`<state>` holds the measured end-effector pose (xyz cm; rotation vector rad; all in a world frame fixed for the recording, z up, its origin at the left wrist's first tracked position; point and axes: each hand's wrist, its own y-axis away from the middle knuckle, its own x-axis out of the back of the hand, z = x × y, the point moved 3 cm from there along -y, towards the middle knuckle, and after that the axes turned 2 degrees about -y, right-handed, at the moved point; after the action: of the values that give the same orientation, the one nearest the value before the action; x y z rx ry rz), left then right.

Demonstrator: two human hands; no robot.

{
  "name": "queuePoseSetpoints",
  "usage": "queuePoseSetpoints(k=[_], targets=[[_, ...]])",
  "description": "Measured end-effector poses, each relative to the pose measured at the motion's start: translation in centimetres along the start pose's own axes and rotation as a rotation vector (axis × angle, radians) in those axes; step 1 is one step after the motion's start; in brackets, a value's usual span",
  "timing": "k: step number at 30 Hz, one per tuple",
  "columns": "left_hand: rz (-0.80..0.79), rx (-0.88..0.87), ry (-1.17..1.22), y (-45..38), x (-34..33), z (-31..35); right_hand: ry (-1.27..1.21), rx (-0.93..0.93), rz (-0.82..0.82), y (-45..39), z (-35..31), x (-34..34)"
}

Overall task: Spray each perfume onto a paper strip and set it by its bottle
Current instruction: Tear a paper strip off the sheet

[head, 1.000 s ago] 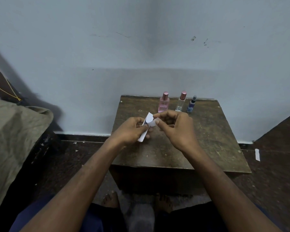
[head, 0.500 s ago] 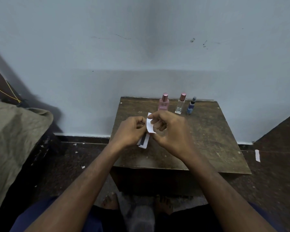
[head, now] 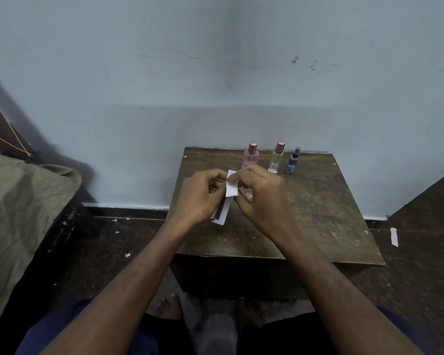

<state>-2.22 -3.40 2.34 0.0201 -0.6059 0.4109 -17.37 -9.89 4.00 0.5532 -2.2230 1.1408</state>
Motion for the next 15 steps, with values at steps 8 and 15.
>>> queuePoseSetpoints(k=[8, 15], targets=[[0.051, 0.124, -0.083, 0.0, -0.2, -0.6, -0.13, -0.168, 0.42, -0.5, -0.2, 2.5], [-0.053, 0.223, 0.064, 0.3, -0.7, -0.3, -0.103, -0.475, 0.134, 0.2, 1.3, 2.0]])
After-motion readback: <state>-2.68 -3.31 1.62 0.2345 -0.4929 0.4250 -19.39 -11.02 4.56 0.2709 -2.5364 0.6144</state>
